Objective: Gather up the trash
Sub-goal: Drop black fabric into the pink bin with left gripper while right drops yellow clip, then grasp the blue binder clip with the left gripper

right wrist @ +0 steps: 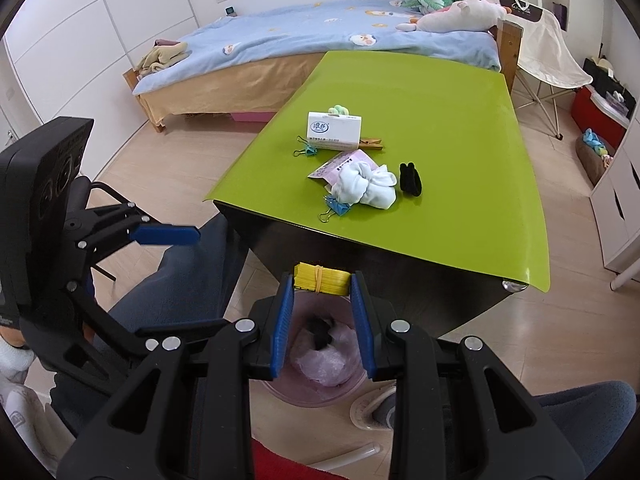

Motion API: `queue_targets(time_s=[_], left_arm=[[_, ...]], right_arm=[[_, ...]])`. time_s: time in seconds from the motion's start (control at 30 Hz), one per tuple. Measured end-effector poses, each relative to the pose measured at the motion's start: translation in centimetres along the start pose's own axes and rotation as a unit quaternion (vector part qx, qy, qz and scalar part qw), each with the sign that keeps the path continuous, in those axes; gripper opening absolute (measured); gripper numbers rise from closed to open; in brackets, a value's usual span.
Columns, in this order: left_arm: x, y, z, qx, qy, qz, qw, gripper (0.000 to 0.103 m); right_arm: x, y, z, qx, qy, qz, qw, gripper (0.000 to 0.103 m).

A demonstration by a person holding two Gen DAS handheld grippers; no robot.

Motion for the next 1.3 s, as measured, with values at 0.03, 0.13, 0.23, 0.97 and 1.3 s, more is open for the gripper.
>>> queue_targets(time_s=[0.03,0.13,0.23,0.97,1.3], left_arm=[[-0.2,0.3,0.1,-0.003,-0.006,0.005,1.0000,0.094],[-0.8,1.1,0.2,-0.017,-0.018,0.012,0.9996,0.095],[-1.6,2.0,0.4,-0.031,-0.028,0.014,0.9990,0.095],[-3.8,5.0,-0.3,-0.062,-0.056,0.026,0.9961,0.095],[-3.5,4.5,-0.1,-0.057,-0.053,0.024,0.9967,0.095]], right_arm=[[0.1,0.1,0.0,-0.001,0.001,0.001,1.000,0.029],[0.2,0.5,-0.2,-0.005,0.003,0.006,1.000,0.029],[0.4,1.1,-0.2,-0.014,0.007,0.014,1.000,0.029],[1.3,1.9,-0.1,-0.016,0.009,0.022,1.000,0.096],[1.2,1.2,-0.2,-0.006,0.012,0.011,1.000,0.098]])
Point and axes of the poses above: each gripper's, at about its wrist camera, not at the fingertips, and x roughly the way its jaws point, y to its left, z to its top, the point moved 4 cm from there along x, roughly the way its jaws point, and after that the axes turned 12 degrees about -x, right-handed, at the moved point
